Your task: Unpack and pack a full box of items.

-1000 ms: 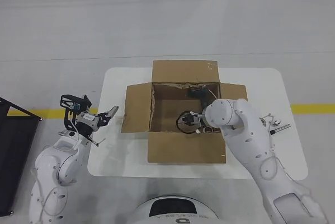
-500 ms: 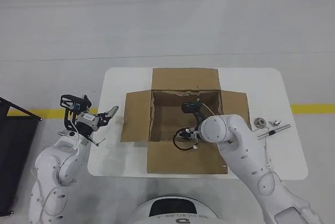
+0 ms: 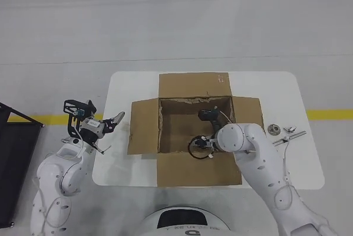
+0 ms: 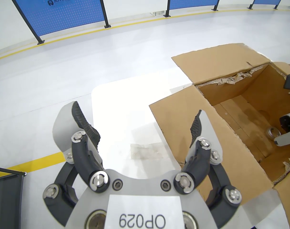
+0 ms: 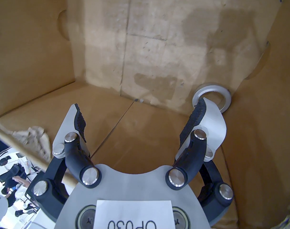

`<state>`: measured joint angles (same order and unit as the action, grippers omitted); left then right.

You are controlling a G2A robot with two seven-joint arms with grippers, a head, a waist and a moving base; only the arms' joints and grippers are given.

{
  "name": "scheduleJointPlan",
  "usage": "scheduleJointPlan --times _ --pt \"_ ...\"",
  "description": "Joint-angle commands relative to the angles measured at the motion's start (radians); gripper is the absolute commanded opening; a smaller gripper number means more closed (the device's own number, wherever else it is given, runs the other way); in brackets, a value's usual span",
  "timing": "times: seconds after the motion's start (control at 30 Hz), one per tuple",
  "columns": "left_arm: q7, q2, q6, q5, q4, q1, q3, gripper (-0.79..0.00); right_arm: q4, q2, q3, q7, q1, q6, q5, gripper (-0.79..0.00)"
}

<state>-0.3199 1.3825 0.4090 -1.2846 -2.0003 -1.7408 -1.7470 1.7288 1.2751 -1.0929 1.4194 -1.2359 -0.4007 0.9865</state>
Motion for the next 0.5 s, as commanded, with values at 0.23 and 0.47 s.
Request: scheduleJointPlan --times 0.23,0.47 --pt "0.0 0.0 0.0 0.0 0.0 0.0 0.0 0.0 -0.166 0.038 0.086 -0.015 0.107 -0.015 -0.016 0.0" --pt "0.0 0.0 0.0 0.0 0.0 0.0 0.0 0.0 -0.166 0.038 0.086 -0.015 0.107 -0.015 -0.016 0.0"
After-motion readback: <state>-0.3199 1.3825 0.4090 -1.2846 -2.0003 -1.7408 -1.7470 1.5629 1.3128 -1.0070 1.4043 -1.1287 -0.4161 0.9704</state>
